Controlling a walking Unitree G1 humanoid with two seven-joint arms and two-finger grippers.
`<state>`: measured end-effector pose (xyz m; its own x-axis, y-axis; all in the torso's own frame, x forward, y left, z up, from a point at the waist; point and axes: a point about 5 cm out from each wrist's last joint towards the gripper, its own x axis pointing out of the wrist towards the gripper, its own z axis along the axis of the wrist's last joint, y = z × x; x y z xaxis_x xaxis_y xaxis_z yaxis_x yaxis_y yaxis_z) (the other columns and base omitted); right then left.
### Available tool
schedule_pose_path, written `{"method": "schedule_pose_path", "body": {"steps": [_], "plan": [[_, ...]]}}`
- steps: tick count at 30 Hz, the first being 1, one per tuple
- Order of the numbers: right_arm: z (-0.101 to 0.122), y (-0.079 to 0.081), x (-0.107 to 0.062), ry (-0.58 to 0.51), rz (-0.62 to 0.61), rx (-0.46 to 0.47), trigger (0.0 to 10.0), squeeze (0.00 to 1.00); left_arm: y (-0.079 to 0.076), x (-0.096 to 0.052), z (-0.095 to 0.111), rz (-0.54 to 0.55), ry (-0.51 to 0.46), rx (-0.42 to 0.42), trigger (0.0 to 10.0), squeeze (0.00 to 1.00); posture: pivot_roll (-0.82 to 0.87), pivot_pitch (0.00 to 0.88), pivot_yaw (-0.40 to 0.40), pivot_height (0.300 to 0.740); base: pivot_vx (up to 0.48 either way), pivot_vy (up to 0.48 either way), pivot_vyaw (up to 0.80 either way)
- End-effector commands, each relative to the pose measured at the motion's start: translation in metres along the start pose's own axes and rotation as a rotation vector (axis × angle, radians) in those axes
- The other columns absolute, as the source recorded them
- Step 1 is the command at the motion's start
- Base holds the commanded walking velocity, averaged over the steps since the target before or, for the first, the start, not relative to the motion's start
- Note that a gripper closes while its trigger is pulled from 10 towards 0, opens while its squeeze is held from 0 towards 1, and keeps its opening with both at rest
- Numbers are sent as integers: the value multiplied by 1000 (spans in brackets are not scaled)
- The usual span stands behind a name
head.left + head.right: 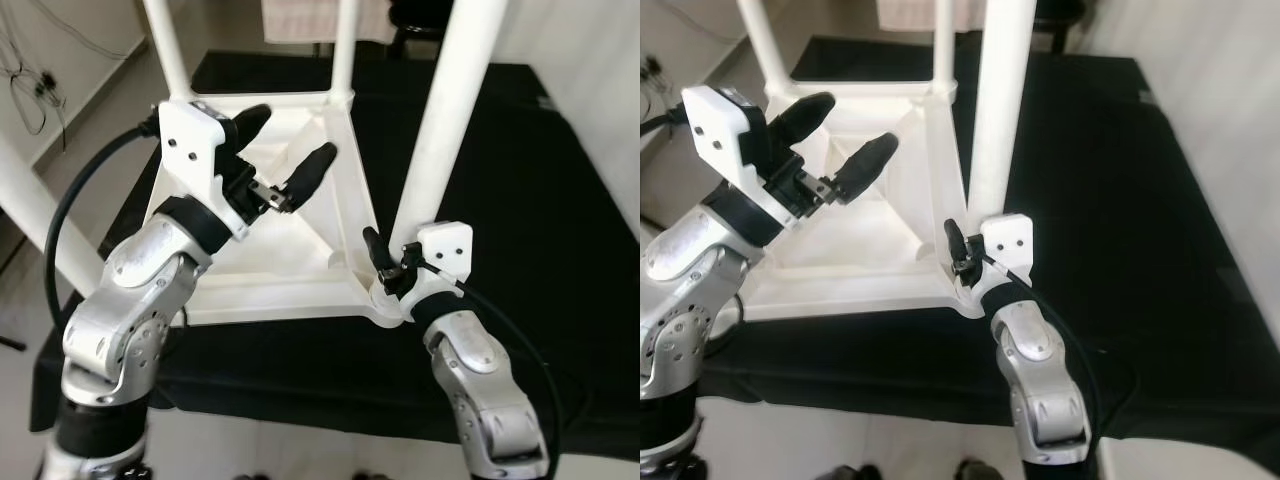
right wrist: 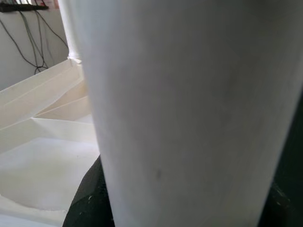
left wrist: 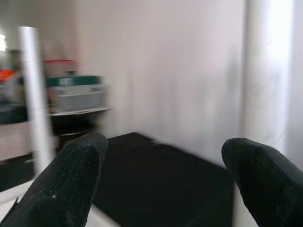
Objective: Building children table
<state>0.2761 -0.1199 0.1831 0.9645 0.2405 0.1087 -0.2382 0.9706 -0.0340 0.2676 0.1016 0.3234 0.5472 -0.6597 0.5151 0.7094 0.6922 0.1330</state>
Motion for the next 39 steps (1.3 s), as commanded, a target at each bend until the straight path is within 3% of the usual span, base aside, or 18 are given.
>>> {"method": "schedule_pose_path", "body": {"steps": [1, 2, 4, 6, 12, 18, 20, 34, 35, 36, 37, 38, 39], "plan": [[-36, -5, -6, 158, -13, 53, 10000, 0, -3, 5, -1, -64, 1, -72, 10000, 0, -222, 165, 13, 740, 0, 0, 0], [-36, -5, -6, 158, -13, 53, 10000, 0, -3, 5, -1, -64, 1, -72, 10000, 0, -222, 165, 13, 740, 0, 0, 0], [-26, 8, -4, 88, 80, 47, 10000, 0, -14, 23, 4, -274, -15, -232, 10000, 0, -225, 156, 16, 740, 0, 0, 0], [-26, 8, -4, 88, 80, 47, 10000, 0, -14, 23, 4, -274, -15, -232, 10000, 0, -225, 156, 16, 740, 0, 0, 0], [-18, 19, -4, 20, 179, 44, 10000, 0, -10, 39, 10, -398, -11, -382, 10000, 0, -229, 155, 21, 740, 0, 0, 0], [-14, 24, -4, -18, 244, 16, 10000, 0, -7, 44, 9, -426, 11, -410, 10000, 0, -232, 154, 23, 740, 0, 0, 0], [-12, 27, -4, -41, 284, 12, 10000, 0, -6, 48, 3, -446, 61, -413, 10000, 0, -233, 151, 24, 740, 0, 0, 0], [-12, 29, -3, -54, 294, 68, 10000, 0, -3, 59, -14, -519, 181, -395, 10000, 0, -240, 146, 33, 740, 0, 0, 0], [-13, 29, -2, -54, 297, 71, 10000, 0, -5, 60, -15, -544, 192, -369, 8902, 0, -242, 147, 33, 740, 0, 0, 0], [-13, 29, -2, -54, 297, 71, 10000, 0, -5, 60, -15, -544, 192, -369, 8902, 0, -242, 147, 33, 740, 0, 0, 0], [-13, 29, -2, -54, 299, 74, 10000, 0, -7, 61, -16, -561, 199, -342, 6980, 0, -242, 147, 34, 740, 0, 0, 0], [-13, 29, -2, -54, 299, 74, 10000, 0, -7, 61, -16, -561, 199, -342, 6980, 0, -242, 147, 34, 740, 0, 0, 0], [-13, 29, -2, -53, 301, 76, 10000, 0, -8, 62, -16, -569, 202, -308, 0, 0, -242, 147, 34, 740, 0, 0, 0]]}}
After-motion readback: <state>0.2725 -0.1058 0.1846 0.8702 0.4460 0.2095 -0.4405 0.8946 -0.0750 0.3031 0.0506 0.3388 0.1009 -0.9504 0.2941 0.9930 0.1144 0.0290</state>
